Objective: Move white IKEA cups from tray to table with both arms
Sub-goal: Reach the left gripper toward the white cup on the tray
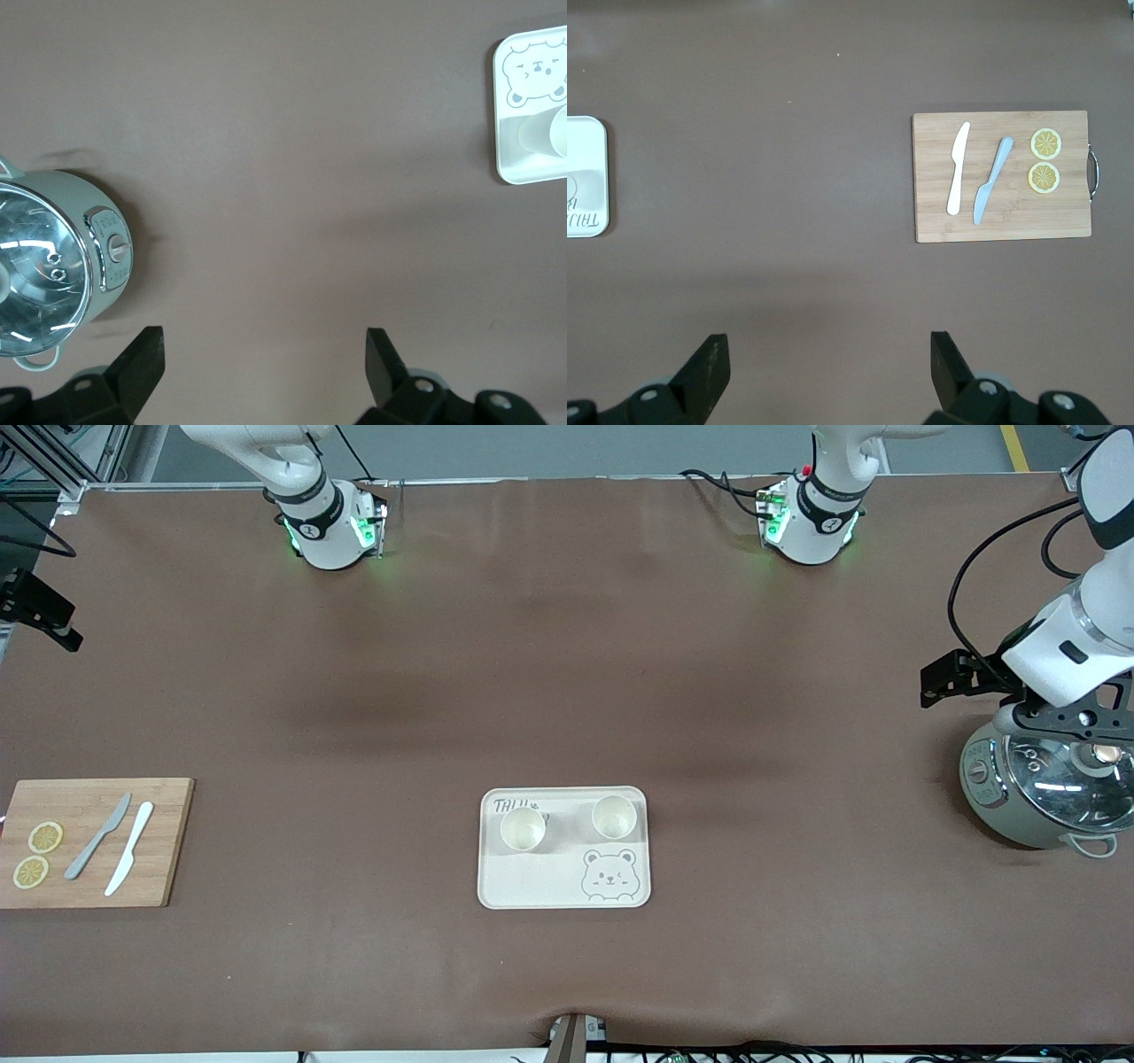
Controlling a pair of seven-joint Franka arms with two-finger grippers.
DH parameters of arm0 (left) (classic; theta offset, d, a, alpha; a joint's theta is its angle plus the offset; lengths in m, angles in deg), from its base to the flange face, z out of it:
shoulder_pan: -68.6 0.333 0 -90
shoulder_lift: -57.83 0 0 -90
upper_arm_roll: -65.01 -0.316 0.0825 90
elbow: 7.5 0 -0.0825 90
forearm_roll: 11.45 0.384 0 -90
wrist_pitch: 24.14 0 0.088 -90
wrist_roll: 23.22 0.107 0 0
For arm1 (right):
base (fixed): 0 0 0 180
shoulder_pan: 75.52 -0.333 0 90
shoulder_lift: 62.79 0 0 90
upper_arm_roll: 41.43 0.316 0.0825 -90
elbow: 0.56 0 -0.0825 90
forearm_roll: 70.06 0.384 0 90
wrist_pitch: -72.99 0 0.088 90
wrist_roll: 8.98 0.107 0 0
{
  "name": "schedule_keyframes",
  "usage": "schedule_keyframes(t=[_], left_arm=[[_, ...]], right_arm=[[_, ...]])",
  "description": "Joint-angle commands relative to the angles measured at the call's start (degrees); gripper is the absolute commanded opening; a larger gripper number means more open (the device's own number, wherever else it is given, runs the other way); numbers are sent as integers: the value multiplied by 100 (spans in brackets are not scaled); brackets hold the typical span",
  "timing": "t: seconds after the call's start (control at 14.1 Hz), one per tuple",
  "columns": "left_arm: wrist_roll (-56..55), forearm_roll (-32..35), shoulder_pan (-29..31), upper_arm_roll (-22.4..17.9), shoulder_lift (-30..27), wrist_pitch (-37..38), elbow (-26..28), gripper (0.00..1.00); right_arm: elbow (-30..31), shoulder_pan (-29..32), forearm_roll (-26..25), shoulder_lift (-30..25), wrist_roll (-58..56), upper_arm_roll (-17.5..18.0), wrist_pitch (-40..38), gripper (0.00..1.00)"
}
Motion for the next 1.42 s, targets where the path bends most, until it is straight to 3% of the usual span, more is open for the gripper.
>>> schedule_keyframes(t=[0.0, 0.21, 0.57, 0.99, 1.2, 1.35], left_arm=[[3, -78, 23, 23, 5, -38, 6, 100], [64, -8, -82, 49, 93, -212, 41, 100], [-401, -113, -460, 260, 996, -749, -3, 100], [-1569, -359, -1039, 331, 2288, -1108, -1267, 100], [-2613, -350, -1505, 305, 2816, -2082, -1339, 100], [-2818, -315, -1769, 278, 3063, -2331, -1339, 100]], right_arm=[[-137, 19, 86, 72, -38, 12, -77, 100], [-137, 19, 86, 72, -38, 12, -77, 100], [-137, 28, 86, 72, -38, 12, -77, 100], [-137, 19, 86, 72, -38, 12, -77, 100], [-137, 19, 86, 81, -38, 12, -77, 100], [-137, 19, 86, 98, -38, 12, -77, 100]])
